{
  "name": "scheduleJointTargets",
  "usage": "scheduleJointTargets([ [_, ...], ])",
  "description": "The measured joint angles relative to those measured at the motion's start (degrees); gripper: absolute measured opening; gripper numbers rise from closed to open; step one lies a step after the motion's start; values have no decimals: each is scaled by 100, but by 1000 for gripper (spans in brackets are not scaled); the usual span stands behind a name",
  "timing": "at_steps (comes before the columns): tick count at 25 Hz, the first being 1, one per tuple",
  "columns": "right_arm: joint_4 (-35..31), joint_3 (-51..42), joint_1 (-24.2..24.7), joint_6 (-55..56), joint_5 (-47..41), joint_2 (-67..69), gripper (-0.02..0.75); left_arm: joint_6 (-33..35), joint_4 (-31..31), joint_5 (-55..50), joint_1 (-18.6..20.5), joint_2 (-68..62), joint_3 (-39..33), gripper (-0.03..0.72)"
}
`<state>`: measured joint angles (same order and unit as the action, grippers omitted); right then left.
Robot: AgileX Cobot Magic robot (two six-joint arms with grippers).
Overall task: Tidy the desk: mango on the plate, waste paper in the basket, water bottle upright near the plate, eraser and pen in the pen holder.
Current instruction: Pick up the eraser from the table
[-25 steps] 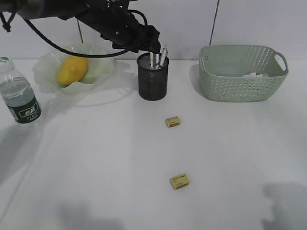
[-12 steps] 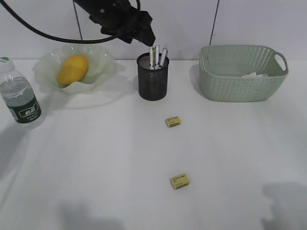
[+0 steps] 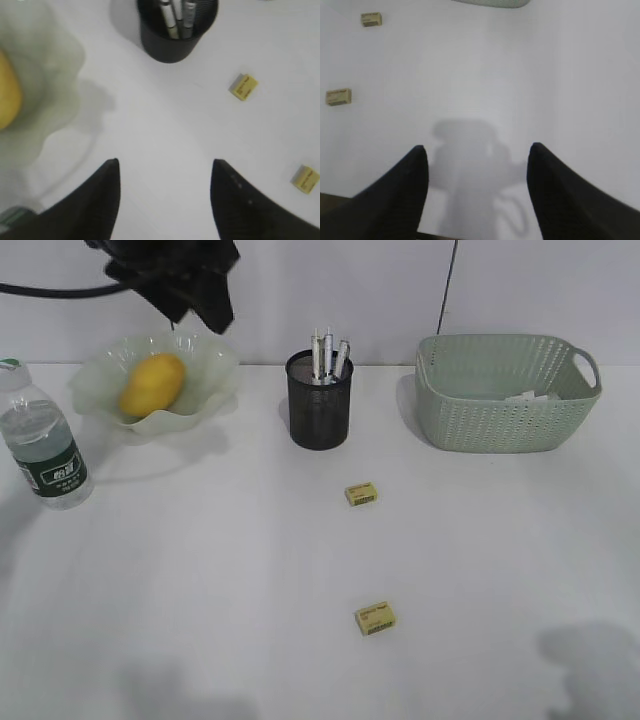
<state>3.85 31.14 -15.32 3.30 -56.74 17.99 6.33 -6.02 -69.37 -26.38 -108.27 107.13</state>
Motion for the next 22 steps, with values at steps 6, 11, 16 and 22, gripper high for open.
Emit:
scheduleJointTargets([
  [6, -88, 0, 0, -330, -171, 245, 494, -231, 119, -38, 0, 738, -264, 435],
  [11, -70, 0, 0, -382, -156, 590, 494, -285, 333, -32, 0, 1548, -963, 435],
  [16, -26, 0, 0, -382, -125, 1185, 494, -303, 529, -43, 0, 2360, -2101, 435],
  [22, -21, 0, 0, -393, 235, 2029, 494, -314, 531, -43, 0, 3489, -3435, 435],
])
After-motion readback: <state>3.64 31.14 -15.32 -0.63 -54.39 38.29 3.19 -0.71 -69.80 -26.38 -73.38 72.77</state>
